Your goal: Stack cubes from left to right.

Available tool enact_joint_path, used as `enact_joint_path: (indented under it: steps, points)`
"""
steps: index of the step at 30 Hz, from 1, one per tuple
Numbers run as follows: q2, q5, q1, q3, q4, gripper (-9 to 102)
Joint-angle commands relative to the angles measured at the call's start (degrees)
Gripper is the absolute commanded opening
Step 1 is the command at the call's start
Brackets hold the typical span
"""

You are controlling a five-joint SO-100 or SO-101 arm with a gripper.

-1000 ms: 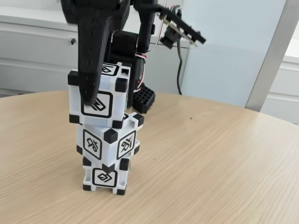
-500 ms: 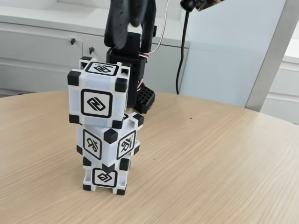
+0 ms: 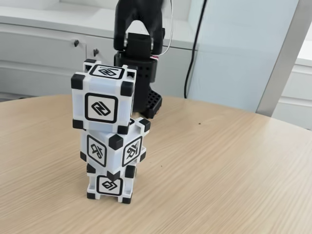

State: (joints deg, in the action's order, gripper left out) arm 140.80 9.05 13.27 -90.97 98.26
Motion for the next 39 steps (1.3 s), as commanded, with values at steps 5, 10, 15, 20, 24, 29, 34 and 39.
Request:
enact_joint_path:
  steps: [5,10,15,20,24,29,34,39]
  points:
    - [18.6,-2.3,-20.0,0.9,-0.2,0]
    - [33.8,-4.6,-28.8,-1.8,-0.2,0]
    - [43.4,-4.1,-30.7,-8.7,-3.1,0]
    - [47.5,-4.1,-30.6,-20.0,-14.0,0]
    - [47.5,-4.3,-29.7,-35.2,-22.4,0]
    - [47.1,-5.0,-29.4,-52.5,-33.0,0]
    - [46.9,-6.5,-29.0,-64.9,-35.4,0]
    - [47.0,-7.4,-21.1,-70.8,-35.4,2]
